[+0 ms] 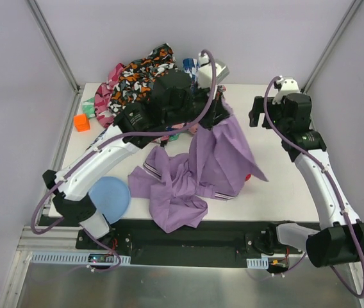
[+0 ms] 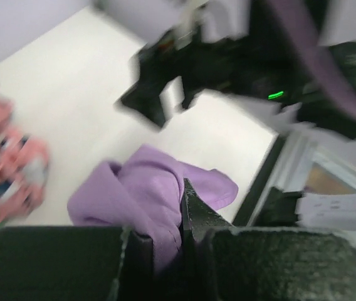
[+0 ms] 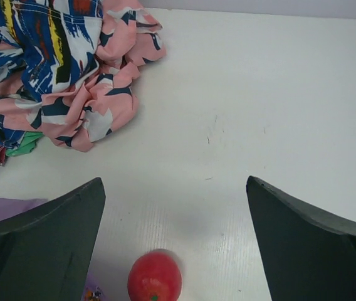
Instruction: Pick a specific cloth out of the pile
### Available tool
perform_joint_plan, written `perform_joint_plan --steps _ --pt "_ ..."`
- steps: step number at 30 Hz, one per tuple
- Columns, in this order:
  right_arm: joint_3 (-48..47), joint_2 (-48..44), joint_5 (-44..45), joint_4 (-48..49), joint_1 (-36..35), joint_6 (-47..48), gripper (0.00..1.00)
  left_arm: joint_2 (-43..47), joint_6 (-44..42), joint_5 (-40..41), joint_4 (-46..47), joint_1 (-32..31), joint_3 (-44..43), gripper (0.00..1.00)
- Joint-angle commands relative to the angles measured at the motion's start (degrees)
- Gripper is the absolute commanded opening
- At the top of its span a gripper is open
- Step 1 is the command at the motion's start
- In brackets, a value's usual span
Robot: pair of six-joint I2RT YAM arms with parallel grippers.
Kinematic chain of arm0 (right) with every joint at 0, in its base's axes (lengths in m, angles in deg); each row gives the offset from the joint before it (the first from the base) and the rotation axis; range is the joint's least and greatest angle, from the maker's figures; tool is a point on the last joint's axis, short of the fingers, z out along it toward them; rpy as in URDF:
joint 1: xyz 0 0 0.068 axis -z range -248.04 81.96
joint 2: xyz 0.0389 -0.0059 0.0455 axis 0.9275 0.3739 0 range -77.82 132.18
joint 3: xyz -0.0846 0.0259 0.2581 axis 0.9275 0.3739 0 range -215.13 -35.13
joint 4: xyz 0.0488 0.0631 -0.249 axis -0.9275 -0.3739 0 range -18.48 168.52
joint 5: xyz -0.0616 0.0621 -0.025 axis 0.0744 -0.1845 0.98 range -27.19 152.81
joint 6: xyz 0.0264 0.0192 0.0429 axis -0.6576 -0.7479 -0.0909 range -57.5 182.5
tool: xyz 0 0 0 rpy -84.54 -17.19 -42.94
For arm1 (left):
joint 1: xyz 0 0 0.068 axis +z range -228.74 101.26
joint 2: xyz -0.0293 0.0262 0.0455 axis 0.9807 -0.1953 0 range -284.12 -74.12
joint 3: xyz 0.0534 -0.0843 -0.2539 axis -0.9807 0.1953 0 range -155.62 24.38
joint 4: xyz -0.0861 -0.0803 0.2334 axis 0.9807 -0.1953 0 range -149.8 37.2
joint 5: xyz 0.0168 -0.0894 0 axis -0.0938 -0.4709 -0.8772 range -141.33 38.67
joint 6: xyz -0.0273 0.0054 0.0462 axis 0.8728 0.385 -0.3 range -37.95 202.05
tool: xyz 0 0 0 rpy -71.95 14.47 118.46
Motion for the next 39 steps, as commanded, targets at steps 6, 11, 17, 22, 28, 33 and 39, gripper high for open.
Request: perform_joint_plan --steps 6,11,17,22,28,33,39 --pt "6.5 -7.3 2.6 3.6 0.2 -4.2 0.96 25.2 7.0 32.9 2.1 7.9 39.6 0.00" --pt "8.7 -7.5 2.4 3.9 -0.3 -6.2 0.96 33.7 12.9 30.1 4.8 8.0 59.7 0.00" --pt "13.7 -6.6 3.2 5.1 -2.7 -8.0 0.96 29.9 13.5 21.2 6.9 7.9 69.7 0.00" --pt "19.4 -7.0 6.1 5.2 -3.8 -10.8 0.96 18.1 12.8 9.7 17.1 5.7 70.8 0.00" --pt "30.3 -13.6 13.8 5.5 -4.0 -17.0 0.96 0.8 17.1 7.9 19.3 5.6 65.6 0.00" --pt "35.6 -21.5 18.9 4.7 -4.0 -20.0 0.96 -0.5 18.3 9.1 19.0 5.6 65.4 0.59" --pt "38.1 -30.0 19.9 5.1 -3.9 -20.3 0.96 15.0 18.5 24.4 9.0 6.2 64.8 0.99"
